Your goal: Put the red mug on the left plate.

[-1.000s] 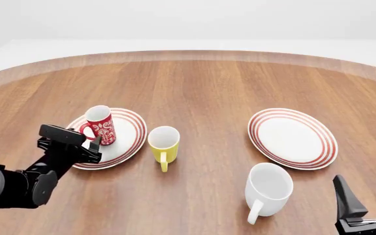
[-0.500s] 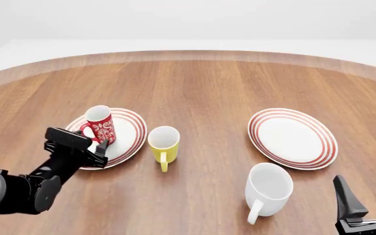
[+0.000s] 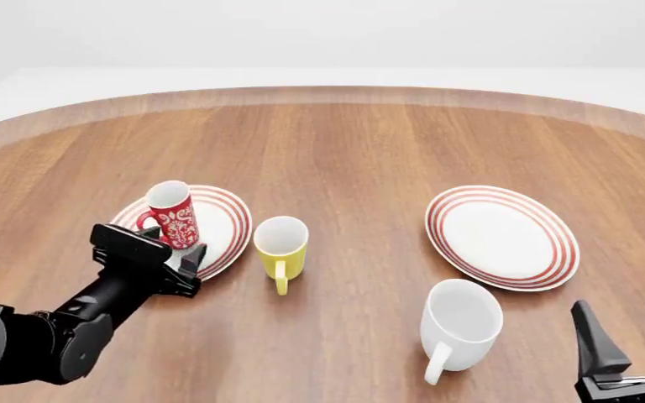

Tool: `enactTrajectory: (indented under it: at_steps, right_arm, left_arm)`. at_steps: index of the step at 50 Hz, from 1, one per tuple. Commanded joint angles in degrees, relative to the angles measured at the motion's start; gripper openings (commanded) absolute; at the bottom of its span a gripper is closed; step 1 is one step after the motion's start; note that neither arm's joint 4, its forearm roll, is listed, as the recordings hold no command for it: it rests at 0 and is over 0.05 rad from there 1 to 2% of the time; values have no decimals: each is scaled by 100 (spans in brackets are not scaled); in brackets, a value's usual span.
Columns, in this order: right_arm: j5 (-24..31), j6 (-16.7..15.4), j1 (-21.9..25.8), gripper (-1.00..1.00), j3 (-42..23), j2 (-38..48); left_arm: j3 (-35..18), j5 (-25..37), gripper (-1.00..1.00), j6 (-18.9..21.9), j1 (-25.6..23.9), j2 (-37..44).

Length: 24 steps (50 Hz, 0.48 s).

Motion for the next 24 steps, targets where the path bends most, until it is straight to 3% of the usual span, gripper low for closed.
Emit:
enactTrajectory:
  at_steps: [1, 10, 19, 24]
  right_arm:
    - [3, -10, 5, 100, 0, 6]
    - [-191, -28, 22, 100, 2, 198]
    - [-140, -39, 31, 100, 2, 150]
    - [-37, -46, 37, 100, 0, 52]
  left_arm:
    - [93, 71, 100, -104, -324, -274]
    - [293, 81, 100, -250, -808, -596]
    - [412, 29, 100, -335, -1128, -751]
    - [611, -4, 100, -507, -1550, -1026]
